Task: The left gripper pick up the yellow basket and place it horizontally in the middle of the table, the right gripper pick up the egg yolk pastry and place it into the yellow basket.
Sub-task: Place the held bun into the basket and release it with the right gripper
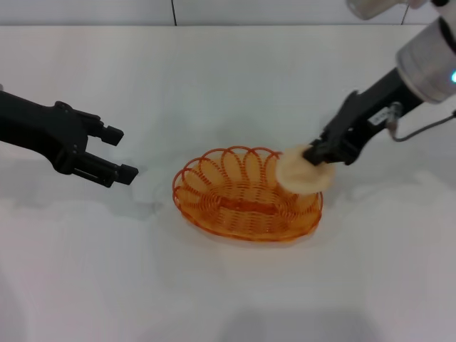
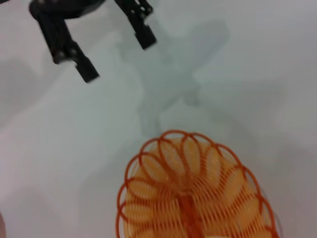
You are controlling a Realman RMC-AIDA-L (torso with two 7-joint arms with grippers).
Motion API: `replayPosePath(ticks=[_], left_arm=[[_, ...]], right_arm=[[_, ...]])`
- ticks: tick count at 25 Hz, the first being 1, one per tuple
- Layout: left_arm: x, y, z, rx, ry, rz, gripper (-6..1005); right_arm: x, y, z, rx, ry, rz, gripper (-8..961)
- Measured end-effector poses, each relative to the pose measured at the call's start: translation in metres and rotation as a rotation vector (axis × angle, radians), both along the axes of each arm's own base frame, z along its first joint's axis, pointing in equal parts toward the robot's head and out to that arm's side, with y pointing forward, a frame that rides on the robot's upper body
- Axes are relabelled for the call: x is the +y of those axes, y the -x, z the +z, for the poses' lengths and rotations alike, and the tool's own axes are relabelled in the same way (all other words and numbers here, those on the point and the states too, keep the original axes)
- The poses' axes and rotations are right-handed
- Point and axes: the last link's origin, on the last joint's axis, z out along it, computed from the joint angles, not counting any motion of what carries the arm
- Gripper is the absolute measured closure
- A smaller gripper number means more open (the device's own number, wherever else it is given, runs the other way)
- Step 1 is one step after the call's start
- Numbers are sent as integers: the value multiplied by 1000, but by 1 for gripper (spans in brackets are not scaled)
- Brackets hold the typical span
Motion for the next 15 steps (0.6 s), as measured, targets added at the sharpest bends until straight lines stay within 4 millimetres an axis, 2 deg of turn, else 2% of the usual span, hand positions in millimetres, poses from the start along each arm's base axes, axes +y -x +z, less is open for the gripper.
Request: replayPosePath(ticks=[15], left_arm=[[-1,0,-4,-3,3,5,138]], right_arm=[[1,23,-38,-6,24,114,917]])
